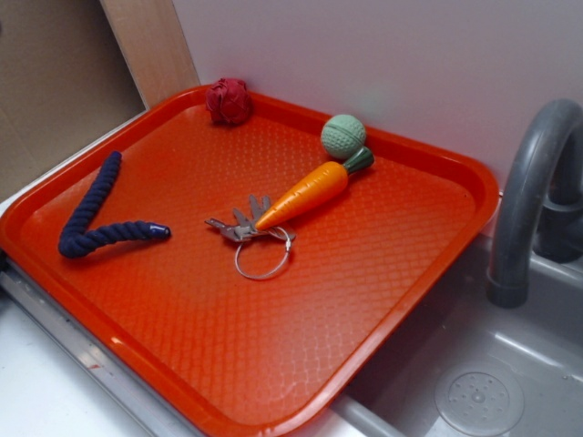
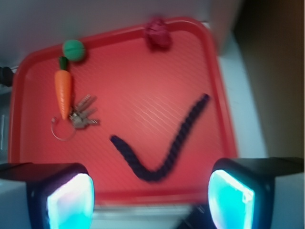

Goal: Grab the green ball.

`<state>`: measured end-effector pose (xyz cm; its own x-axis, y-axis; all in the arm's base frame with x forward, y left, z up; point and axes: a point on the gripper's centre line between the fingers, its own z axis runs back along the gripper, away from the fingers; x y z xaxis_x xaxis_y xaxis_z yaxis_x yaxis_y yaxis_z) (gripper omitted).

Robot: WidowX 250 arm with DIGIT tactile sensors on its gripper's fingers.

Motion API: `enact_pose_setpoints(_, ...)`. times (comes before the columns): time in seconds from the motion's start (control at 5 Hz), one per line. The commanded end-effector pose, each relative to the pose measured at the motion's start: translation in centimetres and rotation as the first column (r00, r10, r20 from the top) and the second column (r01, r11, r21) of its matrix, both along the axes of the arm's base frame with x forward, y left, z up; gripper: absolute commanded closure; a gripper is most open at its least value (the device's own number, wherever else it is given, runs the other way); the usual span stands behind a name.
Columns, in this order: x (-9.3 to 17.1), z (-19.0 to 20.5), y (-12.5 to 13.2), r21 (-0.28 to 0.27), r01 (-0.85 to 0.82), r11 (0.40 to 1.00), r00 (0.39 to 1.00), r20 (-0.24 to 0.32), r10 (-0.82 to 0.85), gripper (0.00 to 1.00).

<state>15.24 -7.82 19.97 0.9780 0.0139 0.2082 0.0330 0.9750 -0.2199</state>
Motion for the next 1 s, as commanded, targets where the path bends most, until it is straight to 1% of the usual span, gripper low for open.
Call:
enact_pose_setpoints(0.0, 6.2, -3.3, -6.1, -0.126, 0.132, 0.983, 0.986, 0.119, -0.117, 0.0)
enact_pose_setpoints(0.2, 11.1, -5.9, -8.2, -0.186, 0.129, 0.974, 0.988, 0.109, -0.11, 0.0)
enact_pose_setpoints(0.4, 14.1, -7.8, -10.2, -0.244, 0.136, 0.96, 0.988, 0.107, -0.113, 0.0)
enact_pose_setpoints(0.6, 16.7, -9.0, -12.7, -0.238, 0.159, 0.958, 0.984, 0.113, -0.135, 0.0)
enact_pose_setpoints(0.8, 17.4, -10.0, -14.4, -0.254, 0.167, 0.953, 0.984, 0.108, -0.143, 0.0)
